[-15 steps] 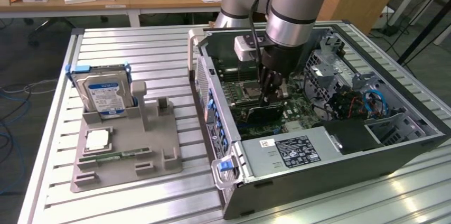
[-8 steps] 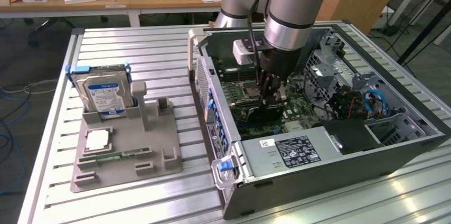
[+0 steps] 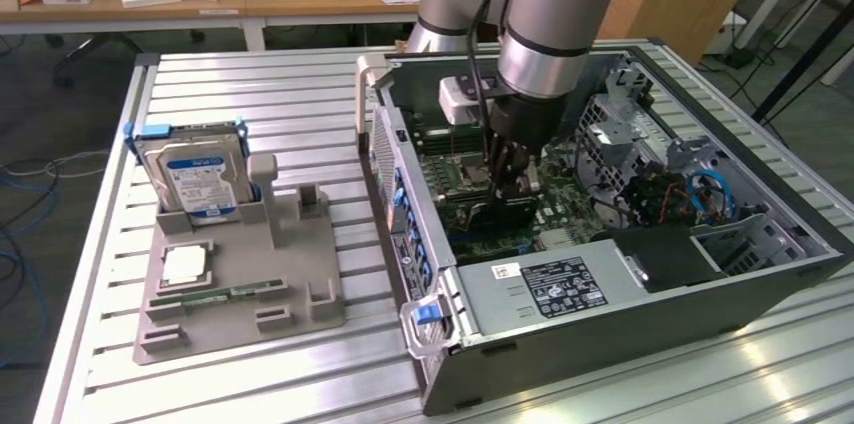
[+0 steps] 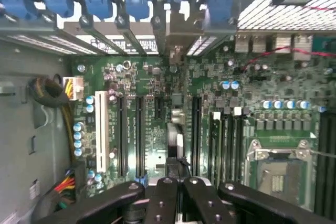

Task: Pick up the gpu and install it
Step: 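Insert the gpu into the slot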

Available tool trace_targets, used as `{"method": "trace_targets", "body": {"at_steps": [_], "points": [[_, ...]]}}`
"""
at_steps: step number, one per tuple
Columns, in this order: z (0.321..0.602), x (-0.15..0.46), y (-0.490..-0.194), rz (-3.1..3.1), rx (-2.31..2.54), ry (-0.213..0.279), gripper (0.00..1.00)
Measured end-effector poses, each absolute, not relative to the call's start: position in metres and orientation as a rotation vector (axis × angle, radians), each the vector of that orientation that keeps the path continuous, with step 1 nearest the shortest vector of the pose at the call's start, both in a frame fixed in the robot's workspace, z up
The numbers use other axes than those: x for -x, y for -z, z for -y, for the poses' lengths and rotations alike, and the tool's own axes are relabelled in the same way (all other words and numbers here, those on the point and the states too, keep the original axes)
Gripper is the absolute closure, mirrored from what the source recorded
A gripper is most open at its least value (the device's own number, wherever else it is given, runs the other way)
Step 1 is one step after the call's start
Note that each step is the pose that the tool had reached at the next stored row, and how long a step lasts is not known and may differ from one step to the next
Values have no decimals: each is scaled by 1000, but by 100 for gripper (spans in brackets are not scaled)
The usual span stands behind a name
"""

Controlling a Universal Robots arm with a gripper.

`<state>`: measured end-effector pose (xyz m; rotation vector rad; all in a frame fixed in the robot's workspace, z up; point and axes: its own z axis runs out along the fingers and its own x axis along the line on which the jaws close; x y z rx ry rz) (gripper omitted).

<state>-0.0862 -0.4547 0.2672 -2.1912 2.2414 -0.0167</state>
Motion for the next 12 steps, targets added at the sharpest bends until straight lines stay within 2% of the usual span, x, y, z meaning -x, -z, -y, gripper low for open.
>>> {"method": "trace_targets", "body": {"at_steps": [6,12], "points": [[455,92,-295,-2242,2192,18,89],[455,93,-297,-2242,2192,18,89]]}}
